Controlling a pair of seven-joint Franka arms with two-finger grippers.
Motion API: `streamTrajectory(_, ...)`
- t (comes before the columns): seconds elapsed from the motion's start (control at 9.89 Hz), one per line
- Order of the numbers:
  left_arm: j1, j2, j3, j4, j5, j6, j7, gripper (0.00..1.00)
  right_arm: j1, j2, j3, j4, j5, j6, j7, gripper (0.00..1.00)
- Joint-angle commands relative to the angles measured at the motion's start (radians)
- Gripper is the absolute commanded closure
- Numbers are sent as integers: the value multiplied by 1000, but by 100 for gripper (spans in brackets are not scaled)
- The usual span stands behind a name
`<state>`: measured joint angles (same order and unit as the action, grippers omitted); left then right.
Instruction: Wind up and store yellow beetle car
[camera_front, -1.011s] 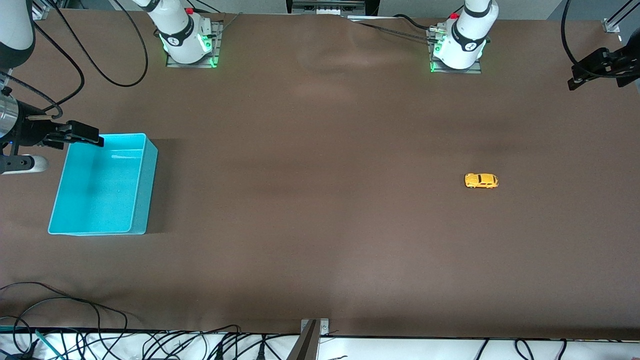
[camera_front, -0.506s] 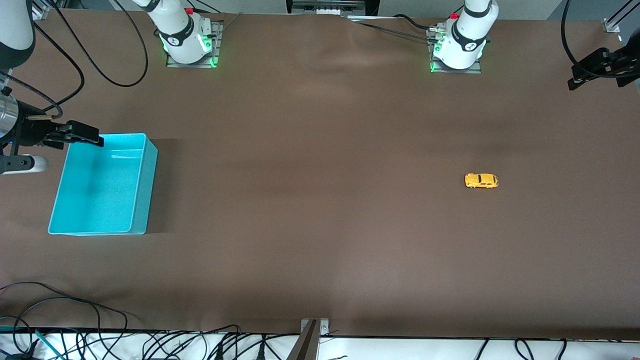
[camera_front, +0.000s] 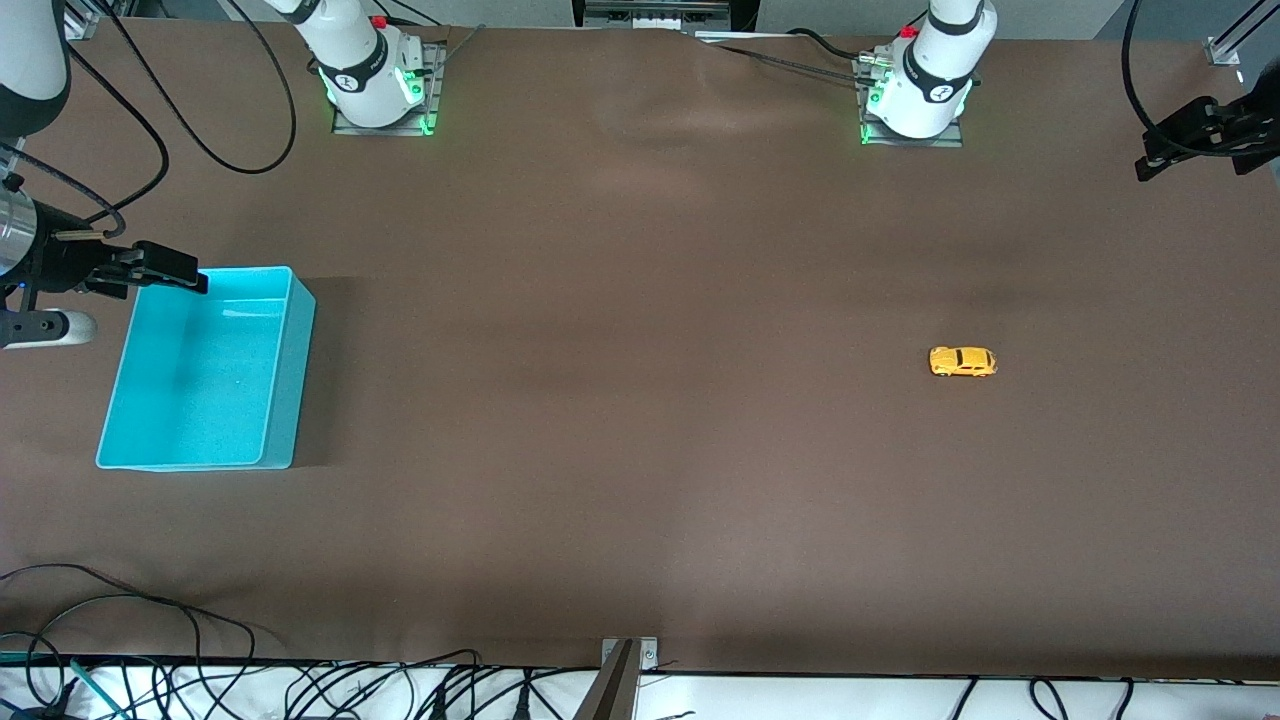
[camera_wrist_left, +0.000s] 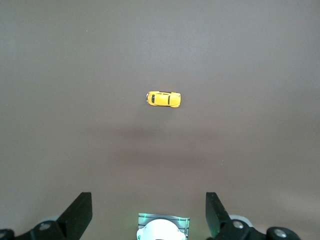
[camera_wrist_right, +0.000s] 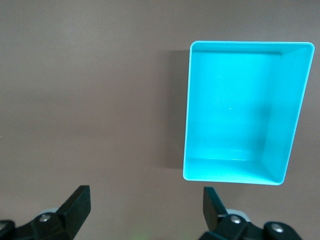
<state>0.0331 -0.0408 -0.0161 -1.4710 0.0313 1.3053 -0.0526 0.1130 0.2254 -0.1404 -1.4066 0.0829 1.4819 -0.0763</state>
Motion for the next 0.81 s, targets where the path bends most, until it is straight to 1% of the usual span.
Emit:
streamTrajectory(0.0, -5, 19, 2, 35, -8, -18, -7, 0, 2, 0, -7, 5, 20, 3, -4, 0)
streamTrajectory(0.4, -5, 19, 2, 35, -11, -18, -7, 0, 2, 0, -7, 5, 17, 3, -4, 0)
streamTrajectory(0.71, -4, 16, -18, 31, -13, -2, -7, 0, 0, 2, -7, 5, 18, 3, -4, 0)
